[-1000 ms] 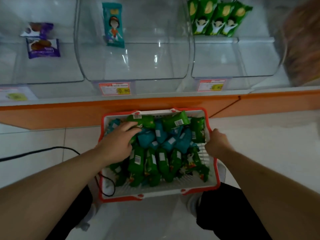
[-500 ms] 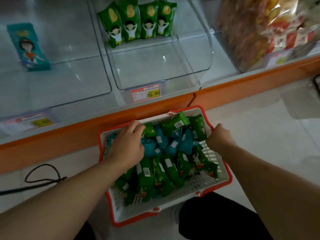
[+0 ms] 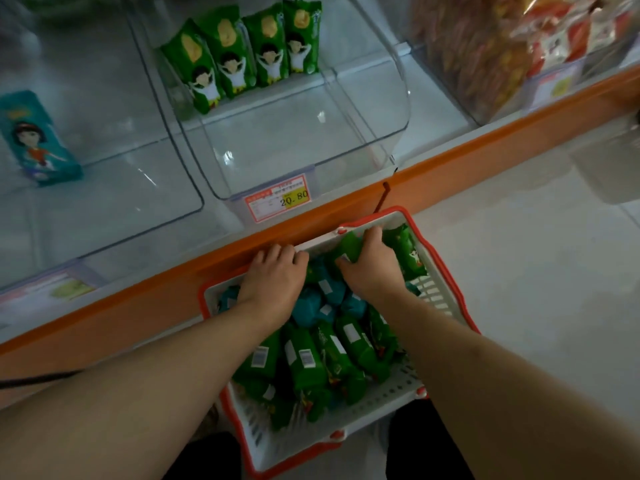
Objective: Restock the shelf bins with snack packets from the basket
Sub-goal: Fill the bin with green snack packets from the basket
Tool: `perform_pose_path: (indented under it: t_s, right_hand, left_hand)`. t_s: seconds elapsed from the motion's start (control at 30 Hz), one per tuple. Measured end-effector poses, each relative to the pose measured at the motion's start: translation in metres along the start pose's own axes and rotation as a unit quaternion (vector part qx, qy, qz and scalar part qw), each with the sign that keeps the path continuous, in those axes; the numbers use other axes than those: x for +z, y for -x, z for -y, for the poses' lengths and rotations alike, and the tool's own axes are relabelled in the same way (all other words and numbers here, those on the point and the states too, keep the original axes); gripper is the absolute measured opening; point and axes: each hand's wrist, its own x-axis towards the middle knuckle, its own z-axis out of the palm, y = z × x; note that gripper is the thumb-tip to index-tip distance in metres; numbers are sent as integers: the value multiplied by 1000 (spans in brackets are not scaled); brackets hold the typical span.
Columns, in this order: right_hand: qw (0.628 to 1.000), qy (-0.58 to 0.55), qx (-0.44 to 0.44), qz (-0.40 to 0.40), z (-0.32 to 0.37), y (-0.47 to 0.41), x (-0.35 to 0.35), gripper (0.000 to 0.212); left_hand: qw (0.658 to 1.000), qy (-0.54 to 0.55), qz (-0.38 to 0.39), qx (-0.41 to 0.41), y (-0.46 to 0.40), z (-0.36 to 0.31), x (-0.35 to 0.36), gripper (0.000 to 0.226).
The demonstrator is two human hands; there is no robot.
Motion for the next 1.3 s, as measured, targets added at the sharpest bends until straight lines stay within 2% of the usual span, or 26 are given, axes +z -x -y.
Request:
perform_pose_path:
  t_s: [0.1, 0.17, 0.2, 0.27, 0.33, 0.37, 0.47, 0.53, 0.63, 0.73, 0.83, 0.97, 1.07, 1.13, 1.23, 1.3]
  right_hand:
    - [998, -60, 23, -8, -1, 11, -7, 49]
    - [996, -86, 34, 0, 6, 17, -23, 43]
    - [994, -104, 44, 9, 12, 20, -35, 39]
    - [985, -157, 71, 23, 25, 25, -58, 34]
    - [967, -237, 87, 40, 37, 34, -82, 43]
    - [955, -282, 87, 42, 43, 40, -96, 49]
    - [905, -419, 61, 37, 58, 67, -131, 46]
    - [870, -488, 45, 47, 70, 87, -144, 48]
    - [837, -545, 25, 48, 82, 109, -151, 46]
    - [818, -575, 7, 29, 97, 117, -158, 46]
    - [812, -581, -23, 40, 113, 113, -164, 40]
    - [802, -591, -62, 66, 134, 84, -159, 29]
    - [792, -593, -95, 109, 153, 58, -151, 33]
    - [818, -550, -122, 113, 166, 36, -142, 34]
    - [876, -447, -166, 75, 185, 9, -125, 32]
    - [911, -367, -183, 36, 194, -4, -116, 51]
  left_hand:
    - [999, 33, 15, 7, 7, 3, -7, 51]
    - [990, 133, 8, -50, 12, 5, -19, 37]
    - [972, 213, 7, -95, 15, 6, -29, 34]
    - [900, 392, 13, -190, 20, 6, -58, 28]
    - [813, 532, 2, -237, 24, 5, -88, 21]
    - [776, 580, -10, -247, 28, 4, -103, 20]
    - [683, 683, -38, -258, 45, -3, -149, 21]
    - [644, 723, -42, -246, 56, -11, -174, 16]
    - [612, 754, -59, -230, 68, -24, -208, 17]
    - [553, 800, -67, -224, 68, -26, -230, 25]
    - [507, 834, -83, -204, 58, -17, -236, 30]
    - [466, 855, -99, -205, 28, 8, -222, 22]
    - [461, 848, -122, -230, 3, 26, -207, 20]
    - [465, 842, -134, -239, -14, 35, -202, 24]
    - [473, 838, -136, -236, -31, 47, -206, 27]
    - [474, 831, -150, -247, -43, 55, -210, 28]
